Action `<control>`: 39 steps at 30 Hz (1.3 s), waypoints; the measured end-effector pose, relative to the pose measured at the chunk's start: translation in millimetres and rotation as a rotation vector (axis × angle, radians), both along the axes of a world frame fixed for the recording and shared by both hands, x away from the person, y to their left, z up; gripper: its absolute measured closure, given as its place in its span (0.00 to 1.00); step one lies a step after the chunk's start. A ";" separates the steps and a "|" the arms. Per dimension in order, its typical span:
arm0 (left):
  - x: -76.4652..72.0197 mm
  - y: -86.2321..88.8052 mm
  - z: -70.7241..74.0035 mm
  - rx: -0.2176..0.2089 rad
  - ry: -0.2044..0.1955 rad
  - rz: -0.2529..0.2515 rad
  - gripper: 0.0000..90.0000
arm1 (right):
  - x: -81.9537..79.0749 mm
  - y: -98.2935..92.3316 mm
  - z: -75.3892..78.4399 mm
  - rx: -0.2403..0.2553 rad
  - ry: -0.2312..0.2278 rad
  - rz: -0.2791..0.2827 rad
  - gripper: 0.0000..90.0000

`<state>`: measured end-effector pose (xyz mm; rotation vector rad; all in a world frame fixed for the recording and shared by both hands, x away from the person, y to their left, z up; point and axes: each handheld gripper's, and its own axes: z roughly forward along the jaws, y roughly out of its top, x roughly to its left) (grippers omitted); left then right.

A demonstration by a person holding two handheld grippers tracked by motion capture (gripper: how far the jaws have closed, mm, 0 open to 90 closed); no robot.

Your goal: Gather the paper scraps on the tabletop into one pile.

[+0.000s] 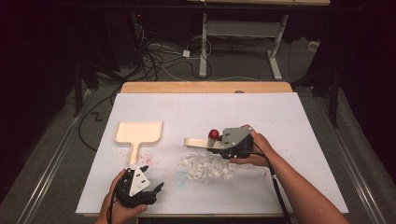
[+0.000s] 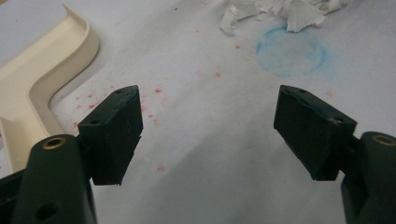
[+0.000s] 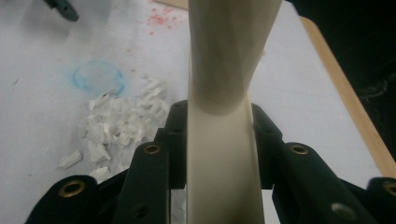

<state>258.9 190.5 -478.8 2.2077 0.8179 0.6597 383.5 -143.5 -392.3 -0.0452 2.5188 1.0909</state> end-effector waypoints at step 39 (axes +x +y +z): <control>-3.0 1.1 3.1 0.001 -0.021 0.008 0.25 | -55.4 -21.1 -25.2 0.024 0.125 -0.493 0.75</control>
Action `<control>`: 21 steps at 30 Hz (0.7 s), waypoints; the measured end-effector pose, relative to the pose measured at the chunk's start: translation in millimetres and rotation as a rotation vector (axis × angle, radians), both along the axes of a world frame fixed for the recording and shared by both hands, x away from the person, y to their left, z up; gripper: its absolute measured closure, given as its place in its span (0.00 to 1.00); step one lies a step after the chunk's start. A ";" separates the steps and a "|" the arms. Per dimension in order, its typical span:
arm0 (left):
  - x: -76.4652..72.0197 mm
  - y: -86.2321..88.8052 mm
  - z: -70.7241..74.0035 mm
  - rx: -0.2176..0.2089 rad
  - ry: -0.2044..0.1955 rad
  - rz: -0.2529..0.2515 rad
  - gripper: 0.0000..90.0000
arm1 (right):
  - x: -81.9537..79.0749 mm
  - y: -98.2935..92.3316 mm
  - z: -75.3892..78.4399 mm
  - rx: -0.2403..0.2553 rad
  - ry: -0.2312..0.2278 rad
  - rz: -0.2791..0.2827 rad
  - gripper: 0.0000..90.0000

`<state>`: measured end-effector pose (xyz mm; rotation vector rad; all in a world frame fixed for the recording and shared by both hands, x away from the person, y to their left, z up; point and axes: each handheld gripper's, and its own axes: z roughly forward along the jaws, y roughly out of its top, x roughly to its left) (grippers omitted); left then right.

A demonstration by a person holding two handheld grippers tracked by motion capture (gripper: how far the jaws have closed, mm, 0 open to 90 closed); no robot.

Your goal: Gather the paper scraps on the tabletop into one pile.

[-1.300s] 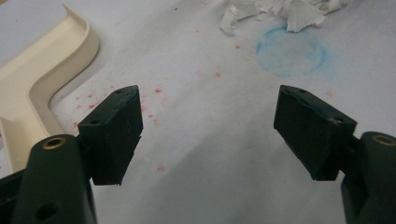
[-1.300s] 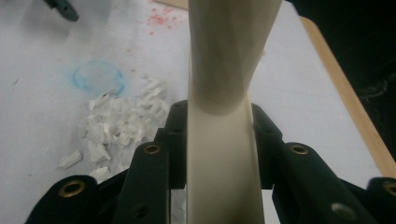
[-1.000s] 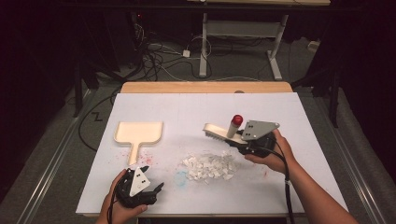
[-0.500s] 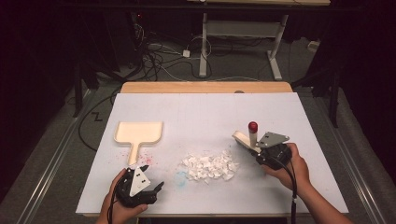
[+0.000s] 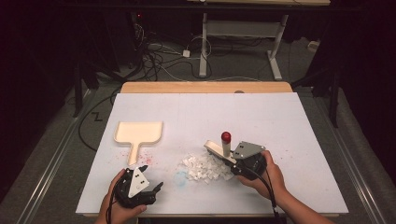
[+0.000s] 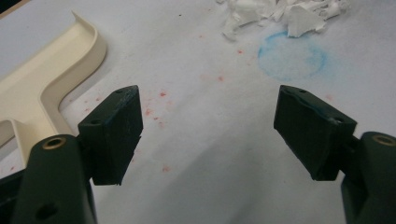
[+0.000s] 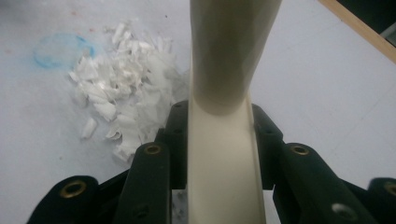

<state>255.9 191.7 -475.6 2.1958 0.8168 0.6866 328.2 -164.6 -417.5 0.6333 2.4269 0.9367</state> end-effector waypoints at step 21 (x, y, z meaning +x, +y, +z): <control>-2.0 1.6 1.8 0.003 -0.009 0.012 0.25 | -25.1 -88.6 16.5 -0.003 0.077 -0.034 0.75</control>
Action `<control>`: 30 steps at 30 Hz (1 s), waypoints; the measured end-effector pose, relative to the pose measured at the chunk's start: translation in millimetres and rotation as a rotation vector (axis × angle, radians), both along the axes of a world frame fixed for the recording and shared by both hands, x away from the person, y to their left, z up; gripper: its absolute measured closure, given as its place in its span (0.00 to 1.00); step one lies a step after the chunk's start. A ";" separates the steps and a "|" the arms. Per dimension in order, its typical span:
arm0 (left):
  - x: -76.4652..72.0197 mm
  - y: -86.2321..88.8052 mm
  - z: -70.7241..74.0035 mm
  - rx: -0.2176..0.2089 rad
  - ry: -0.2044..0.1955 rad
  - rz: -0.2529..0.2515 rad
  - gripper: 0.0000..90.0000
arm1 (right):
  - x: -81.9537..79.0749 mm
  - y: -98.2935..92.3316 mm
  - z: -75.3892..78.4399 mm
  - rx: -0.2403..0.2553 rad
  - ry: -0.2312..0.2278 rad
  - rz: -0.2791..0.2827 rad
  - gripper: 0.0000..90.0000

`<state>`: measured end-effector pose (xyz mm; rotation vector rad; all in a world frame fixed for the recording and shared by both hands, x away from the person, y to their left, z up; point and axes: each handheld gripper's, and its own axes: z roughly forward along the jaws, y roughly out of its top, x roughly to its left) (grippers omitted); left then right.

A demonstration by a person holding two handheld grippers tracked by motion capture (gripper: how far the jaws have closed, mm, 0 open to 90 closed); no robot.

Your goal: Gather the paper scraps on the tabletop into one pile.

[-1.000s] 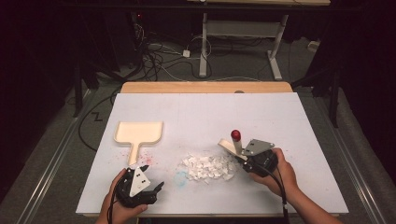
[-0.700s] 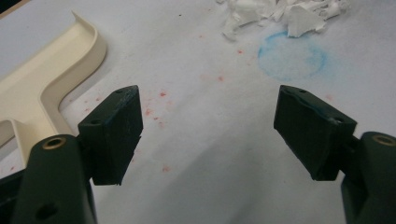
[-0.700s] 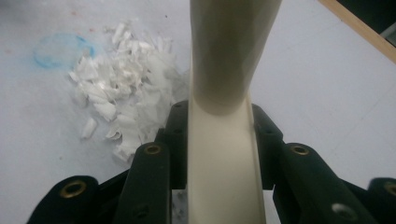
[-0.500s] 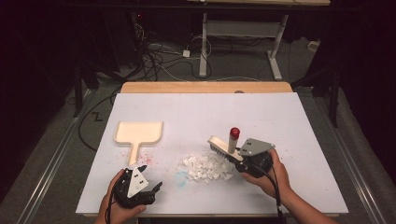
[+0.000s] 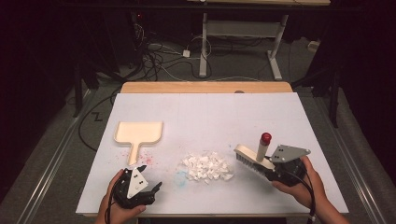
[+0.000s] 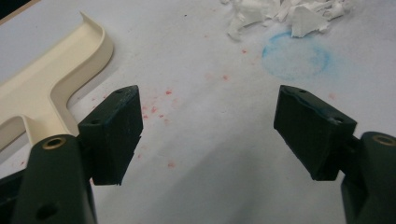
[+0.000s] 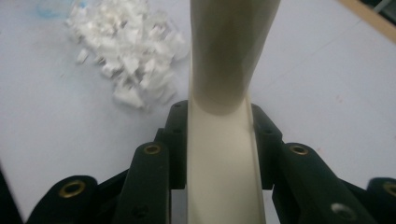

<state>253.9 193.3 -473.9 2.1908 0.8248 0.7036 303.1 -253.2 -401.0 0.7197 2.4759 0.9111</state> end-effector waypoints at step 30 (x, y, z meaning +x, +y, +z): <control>-1.0 -0.1 0.2 0.004 -0.007 -0.003 0.25 | -14.7 12.6 8.7 0.106 0.014 0.117 0.75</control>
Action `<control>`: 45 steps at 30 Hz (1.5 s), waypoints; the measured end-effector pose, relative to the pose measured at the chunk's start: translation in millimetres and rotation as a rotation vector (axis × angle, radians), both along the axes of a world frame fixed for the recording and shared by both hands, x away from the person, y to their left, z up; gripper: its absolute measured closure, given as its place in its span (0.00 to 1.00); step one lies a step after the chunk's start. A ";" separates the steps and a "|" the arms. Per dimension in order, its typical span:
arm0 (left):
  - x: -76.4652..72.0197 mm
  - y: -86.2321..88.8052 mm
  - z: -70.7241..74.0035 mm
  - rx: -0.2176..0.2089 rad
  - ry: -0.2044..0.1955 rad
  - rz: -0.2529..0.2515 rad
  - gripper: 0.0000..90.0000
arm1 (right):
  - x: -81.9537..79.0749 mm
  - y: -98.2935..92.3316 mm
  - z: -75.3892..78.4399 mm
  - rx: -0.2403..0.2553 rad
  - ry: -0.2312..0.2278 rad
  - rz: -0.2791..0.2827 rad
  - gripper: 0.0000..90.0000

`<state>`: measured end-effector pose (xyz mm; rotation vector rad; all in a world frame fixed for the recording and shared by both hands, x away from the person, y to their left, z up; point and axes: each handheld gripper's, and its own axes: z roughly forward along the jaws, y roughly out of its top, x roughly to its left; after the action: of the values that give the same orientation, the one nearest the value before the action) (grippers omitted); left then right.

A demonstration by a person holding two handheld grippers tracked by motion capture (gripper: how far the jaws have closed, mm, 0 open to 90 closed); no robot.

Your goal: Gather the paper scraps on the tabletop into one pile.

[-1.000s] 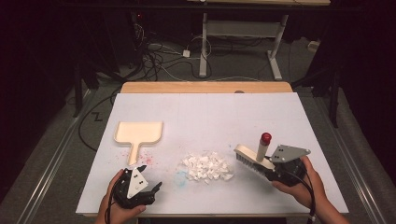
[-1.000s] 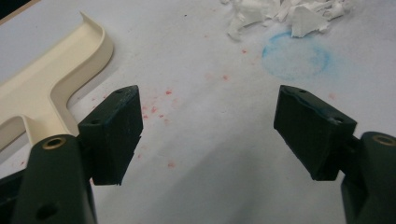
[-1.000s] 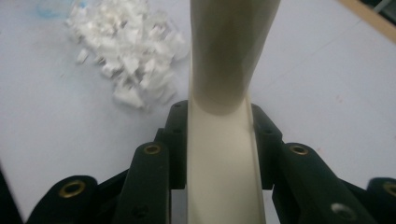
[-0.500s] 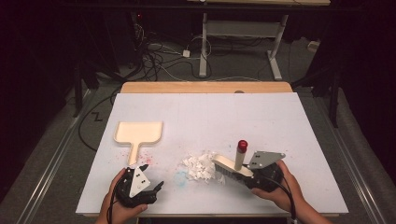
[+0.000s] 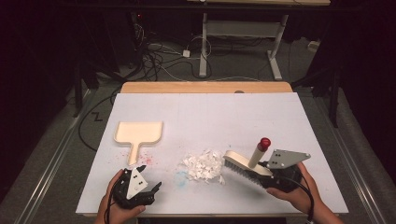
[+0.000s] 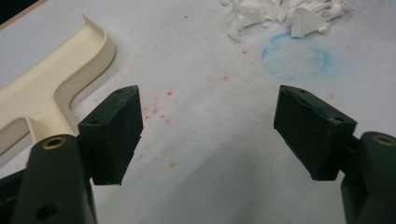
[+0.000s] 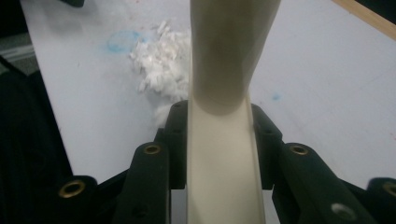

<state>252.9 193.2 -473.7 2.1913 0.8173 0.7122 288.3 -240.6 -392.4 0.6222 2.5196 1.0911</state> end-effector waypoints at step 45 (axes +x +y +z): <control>3.9 3.2 1.6 -0.036 0.009 0.030 0.24 | -9.9 68.0 7.6 0.074 -0.063 0.137 0.75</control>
<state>256.9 196.4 -472.1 2.1559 0.8626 0.6982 278.4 -172.6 -384.8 0.4317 2.5084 1.2361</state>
